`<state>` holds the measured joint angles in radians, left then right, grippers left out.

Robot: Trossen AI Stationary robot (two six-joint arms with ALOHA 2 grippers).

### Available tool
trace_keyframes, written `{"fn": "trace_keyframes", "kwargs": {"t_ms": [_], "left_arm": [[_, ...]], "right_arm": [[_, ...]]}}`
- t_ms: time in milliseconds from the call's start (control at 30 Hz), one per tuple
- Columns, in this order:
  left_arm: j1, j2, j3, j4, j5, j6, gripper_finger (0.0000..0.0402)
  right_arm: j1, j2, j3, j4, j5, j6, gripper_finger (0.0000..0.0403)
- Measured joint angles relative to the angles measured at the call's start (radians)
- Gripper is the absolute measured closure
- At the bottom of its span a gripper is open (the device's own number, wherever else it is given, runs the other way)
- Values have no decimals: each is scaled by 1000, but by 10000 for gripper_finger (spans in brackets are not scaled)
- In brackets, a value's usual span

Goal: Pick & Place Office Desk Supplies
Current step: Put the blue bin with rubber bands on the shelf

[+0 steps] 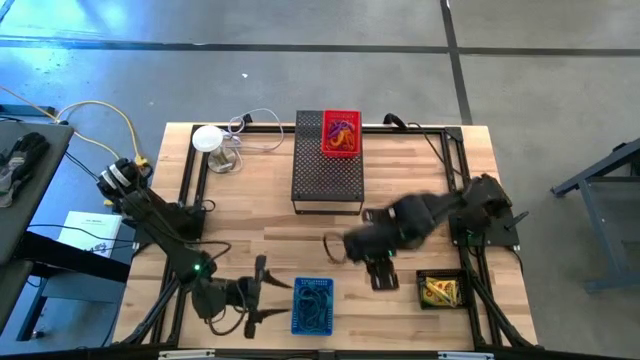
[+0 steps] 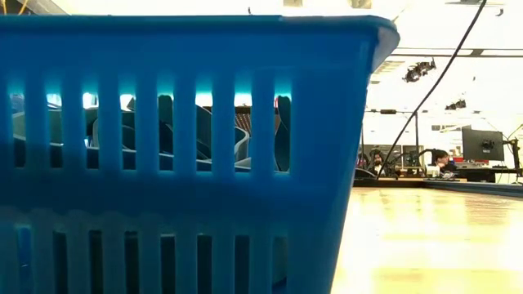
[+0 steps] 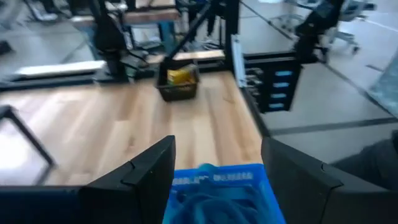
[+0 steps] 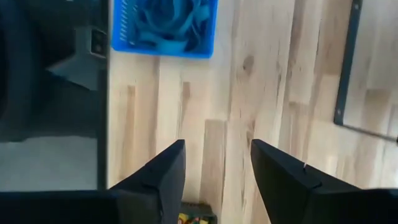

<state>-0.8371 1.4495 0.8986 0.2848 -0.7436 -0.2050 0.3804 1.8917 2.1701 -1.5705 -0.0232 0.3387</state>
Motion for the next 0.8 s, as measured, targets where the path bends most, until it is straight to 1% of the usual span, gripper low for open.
{"fn": "trace_keyframes", "kwargs": {"t_ms": [167,233,267,333,433,533,667,800], "left_arm": [[-11,78,52,-15,73,-21,190],[-11,121,89,-14,103,-48,193],[-11,144,109,-12,136,-55,193],[-12,191,149,-10,180,-56,193],[-25,256,201,-15,208,-58,194],[-48,306,226,-12,213,-58,194],[-72,374,227,-13,214,-60,194],[-63,421,227,-15,199,-132,194]], "right_arm": [[138,1,-94,2,199,172,238],[186,1,-134,7,249,231,238],[207,1,-158,14,262,255,238],[243,1,-202,41,279,298,238],[284,1,-259,101,281,353,239],[312,1,-307,181,279,382,242],[336,2,-349,272,278,403,242],[341,3,-358,343,278,402,242]]}}
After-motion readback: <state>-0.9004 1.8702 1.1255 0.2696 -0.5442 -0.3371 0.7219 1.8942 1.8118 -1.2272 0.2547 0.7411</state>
